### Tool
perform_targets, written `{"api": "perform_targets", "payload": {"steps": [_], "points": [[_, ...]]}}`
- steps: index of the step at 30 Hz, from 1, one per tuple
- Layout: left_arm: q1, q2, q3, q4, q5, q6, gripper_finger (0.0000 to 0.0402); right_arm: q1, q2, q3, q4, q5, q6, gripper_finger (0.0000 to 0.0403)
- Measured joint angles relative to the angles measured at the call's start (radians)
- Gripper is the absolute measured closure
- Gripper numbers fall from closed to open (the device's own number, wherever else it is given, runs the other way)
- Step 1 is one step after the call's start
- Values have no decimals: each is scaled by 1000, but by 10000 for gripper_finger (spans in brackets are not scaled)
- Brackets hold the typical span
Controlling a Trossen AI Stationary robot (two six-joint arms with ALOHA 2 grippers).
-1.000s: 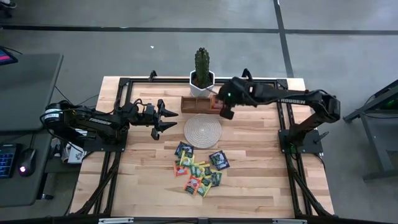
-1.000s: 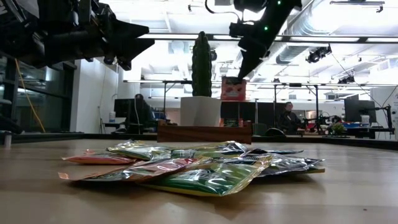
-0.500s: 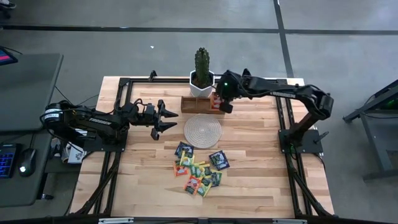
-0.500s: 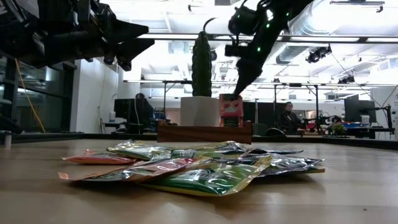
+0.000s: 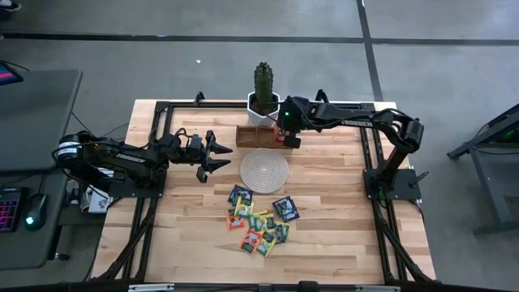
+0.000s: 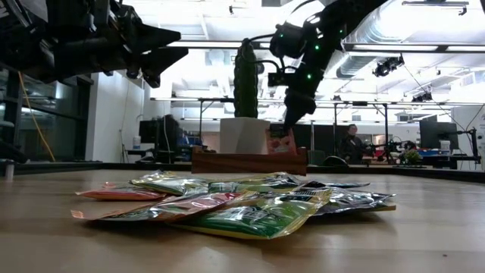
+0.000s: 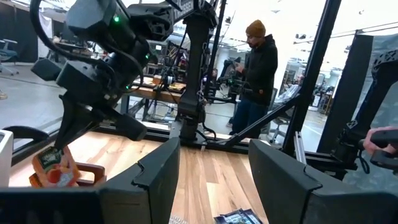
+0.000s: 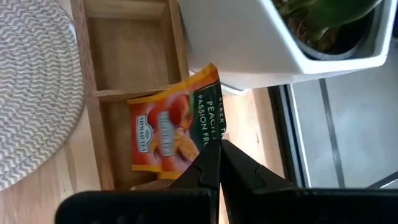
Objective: Pick & Place Tea
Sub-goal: Put the orange tea bag into the right section of the wooden organizer
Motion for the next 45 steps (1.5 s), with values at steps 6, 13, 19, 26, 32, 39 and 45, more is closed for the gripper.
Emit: {"api": "perform_targets", "payload": {"steps": [6, 13, 19, 26, 32, 39, 45], "points": [[0, 0, 0, 0, 7, 0, 214, 0, 0, 0, -7, -9, -8, 403], [0, 0, 0, 0, 6, 0, 214, 7, 0, -32, -5, -31, 16, 403], [0, 0, 0, 0, 6, 0, 214, 7, 0, -54, -11, -93, 44, 402], [0, 0, 0, 1, 5, 0, 214, 7, -4, -52, 21, -96, 44, 383], [0, 0, 0, 1, 9, 0, 214, 7, -5, -52, 19, -118, 50, 329], [0, 0, 0, 0, 14, -1, 214, 8, -20, -52, -9, -112, 129, 255], [-2, 0, 0, -61, 91, -33, 214, 32, -95, -52, -78, -109, 161, 232]]}}
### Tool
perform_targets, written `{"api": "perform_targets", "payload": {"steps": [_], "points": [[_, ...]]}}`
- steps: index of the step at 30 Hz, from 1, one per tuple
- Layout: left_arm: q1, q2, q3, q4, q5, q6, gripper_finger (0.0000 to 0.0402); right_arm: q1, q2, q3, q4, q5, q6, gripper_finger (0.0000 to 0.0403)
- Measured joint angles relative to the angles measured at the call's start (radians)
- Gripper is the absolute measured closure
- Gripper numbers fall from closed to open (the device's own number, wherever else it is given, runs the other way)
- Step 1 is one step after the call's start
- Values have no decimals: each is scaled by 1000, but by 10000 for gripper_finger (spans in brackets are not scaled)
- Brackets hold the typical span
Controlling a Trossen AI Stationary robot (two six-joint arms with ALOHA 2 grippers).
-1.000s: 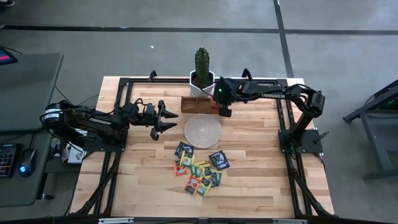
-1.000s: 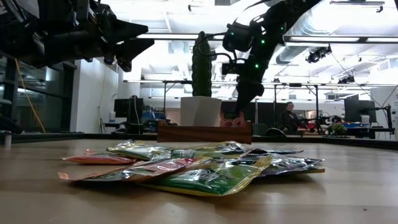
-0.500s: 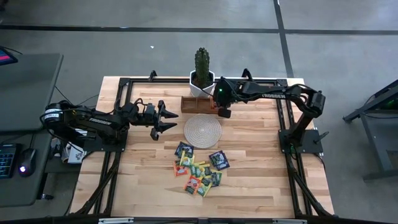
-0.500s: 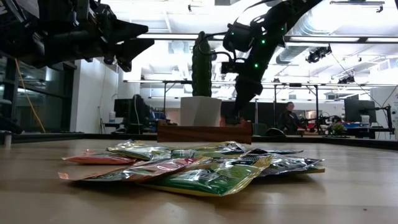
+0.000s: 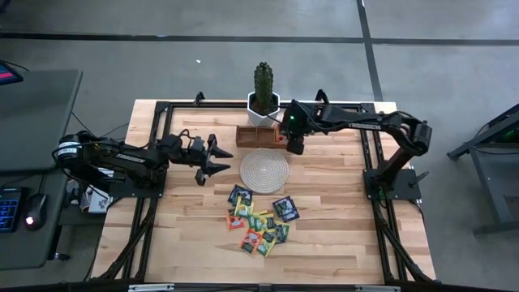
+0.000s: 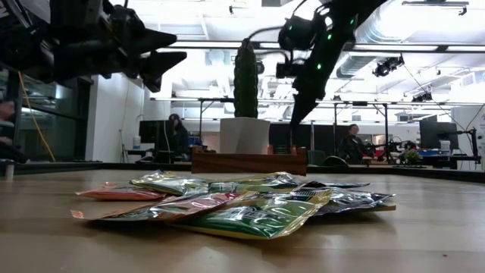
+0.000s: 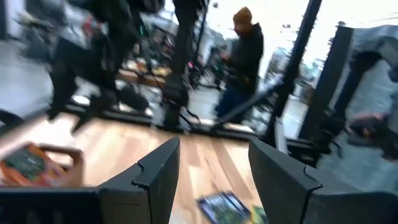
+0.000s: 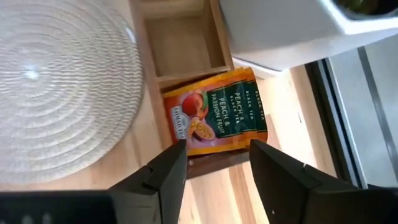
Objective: Pick & Place Tea
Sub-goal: Put the orange tea bag into the right section of the wooden organizer
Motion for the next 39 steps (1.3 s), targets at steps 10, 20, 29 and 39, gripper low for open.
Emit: {"api": "perform_targets", "payload": {"steps": [10, 20, 29, 39], "points": [[-158, 0, 0, -183, -67, 2, 214, 110, -172, 1, -27, -62, 109, 245], [-460, 0, 3, -255, -406, -36, 214, 310, -199, 2, -36, -96, 160, 249], [-701, 0, 99, -425, -726, -96, 214, 494, -187, 2, 7, -88, 247, 250], [-919, 67, 223, -626, -1028, -273, 214, 659, -67, 1, 195, -104, 314, 250]]}}
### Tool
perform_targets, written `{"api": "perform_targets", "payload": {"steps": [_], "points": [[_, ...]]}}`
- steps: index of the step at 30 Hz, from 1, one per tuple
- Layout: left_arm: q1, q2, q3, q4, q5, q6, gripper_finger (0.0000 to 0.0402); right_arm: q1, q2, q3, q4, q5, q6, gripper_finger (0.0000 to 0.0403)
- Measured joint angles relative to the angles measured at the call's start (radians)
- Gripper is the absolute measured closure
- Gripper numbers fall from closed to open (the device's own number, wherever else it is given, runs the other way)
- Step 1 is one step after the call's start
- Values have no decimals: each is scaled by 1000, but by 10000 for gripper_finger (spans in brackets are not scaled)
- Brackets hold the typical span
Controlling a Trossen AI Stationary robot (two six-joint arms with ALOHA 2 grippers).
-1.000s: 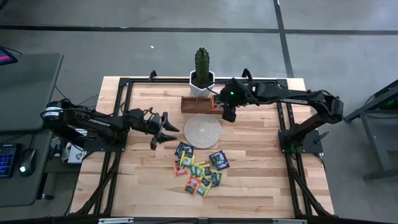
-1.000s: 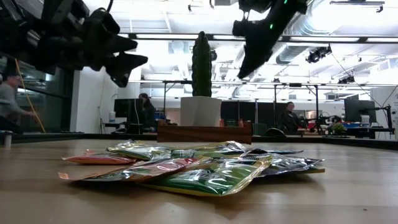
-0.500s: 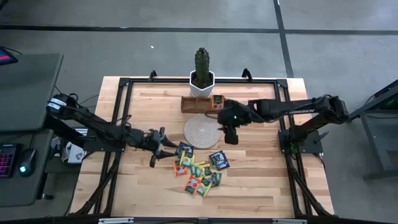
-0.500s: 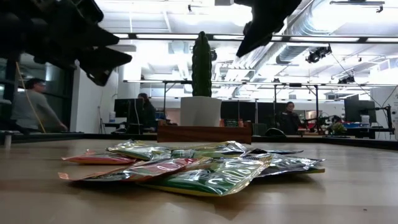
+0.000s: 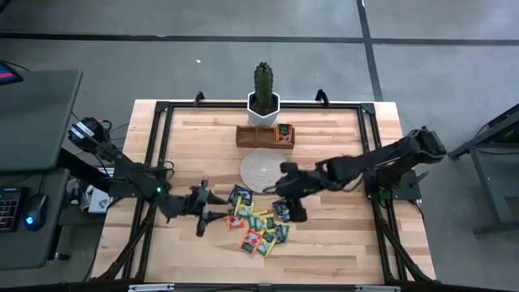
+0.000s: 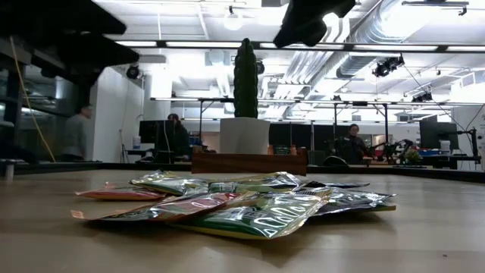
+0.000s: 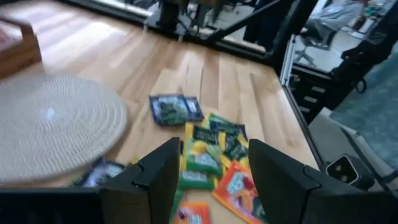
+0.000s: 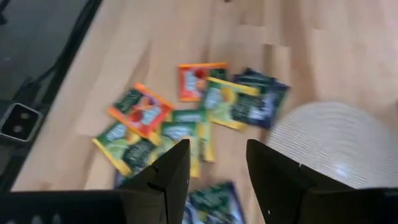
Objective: Pick & Place Tea
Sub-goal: Put the orange tea bag into the right section of the wooden organizer
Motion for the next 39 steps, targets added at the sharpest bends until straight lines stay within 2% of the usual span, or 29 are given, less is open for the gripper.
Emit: {"api": "perform_targets", "payload": {"steps": [4, 8, 11, 15, 17, 24, 30, 39], "points": [[-75, 103, 44, -1, -89, -136, 214, 46, 84, 0, 69, -16, 23, 251], [-131, 225, 126, 0, -153, -223, 214, 74, 140, 0, 114, -17, 62, 274], [-156, 320, 200, 0, -152, -234, 214, 86, 171, 0, 137, -28, 86, 308], [-170, 443, 284, 0, -148, -262, 214, 91, 192, 0, 176, -29, 145, 378], [-174, 491, 312, 0, -135, -278, 214, 96, 195, 0, 198, -25, 161, 395], [-193, 584, 355, 0, -81, -341, 214, 115, 216, 0, 263, -30, 221, 400], [-236, 626, 360, 12, -97, -365, 214, 128, 290, 0, 338, -126, 230, 402], [-259, 664, 360, 45, -130, -479, 214, 114, 383, 34, 398, -179, 236, 402]]}}
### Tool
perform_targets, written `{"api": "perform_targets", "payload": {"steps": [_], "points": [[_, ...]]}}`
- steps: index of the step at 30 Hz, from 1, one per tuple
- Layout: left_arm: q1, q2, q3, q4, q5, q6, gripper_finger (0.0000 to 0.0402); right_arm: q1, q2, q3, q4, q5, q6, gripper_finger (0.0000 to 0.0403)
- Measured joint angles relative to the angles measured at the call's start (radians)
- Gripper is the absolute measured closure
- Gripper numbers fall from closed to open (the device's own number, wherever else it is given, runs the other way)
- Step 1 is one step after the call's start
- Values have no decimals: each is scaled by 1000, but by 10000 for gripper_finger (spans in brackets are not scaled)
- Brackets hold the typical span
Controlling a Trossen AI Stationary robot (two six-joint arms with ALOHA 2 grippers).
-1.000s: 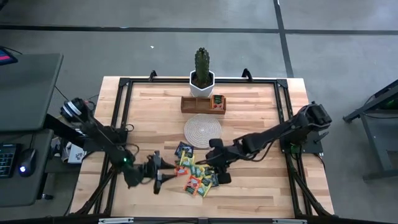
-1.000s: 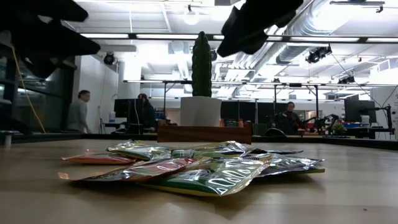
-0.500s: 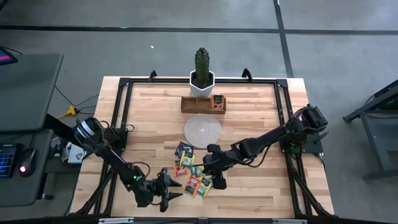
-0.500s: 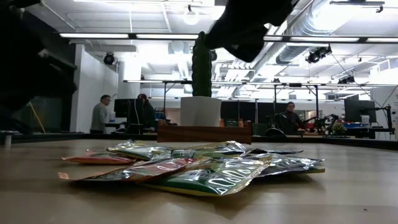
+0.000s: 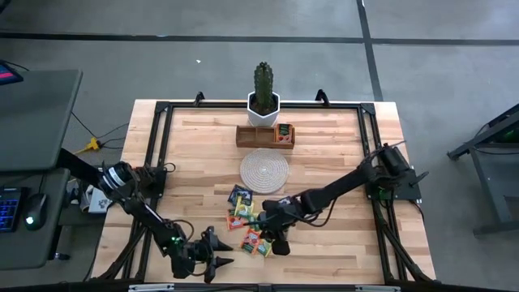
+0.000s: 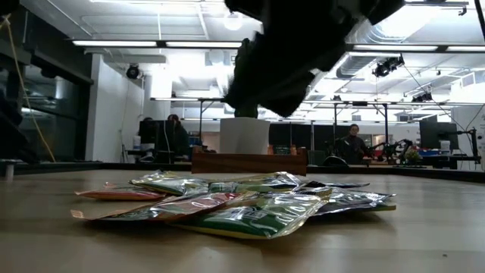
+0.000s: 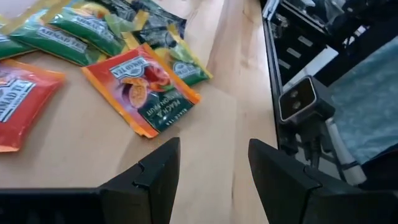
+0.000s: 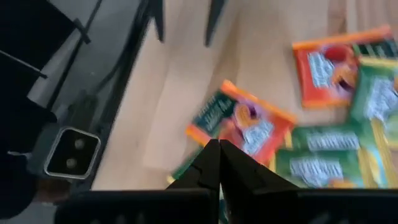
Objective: Pick & Place Tea
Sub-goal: Put the orange tea bag into the right section of the wooden organizer
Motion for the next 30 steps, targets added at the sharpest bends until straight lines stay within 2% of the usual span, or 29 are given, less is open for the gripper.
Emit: {"api": "perform_targets", "payload": {"steps": [9, 20, 30], "points": [[1, 1, 0, -9, -5, -20, 214, -13, 71, 69, -45, -37, -116, 403], [2, 1, 0, -8, 1, -72, 214, -14, 138, 93, -96, -8, -183, 403], [8, 1, 0, -25, -1, -138, 214, -30, 146, 93, -76, 30, -195, 403]]}}
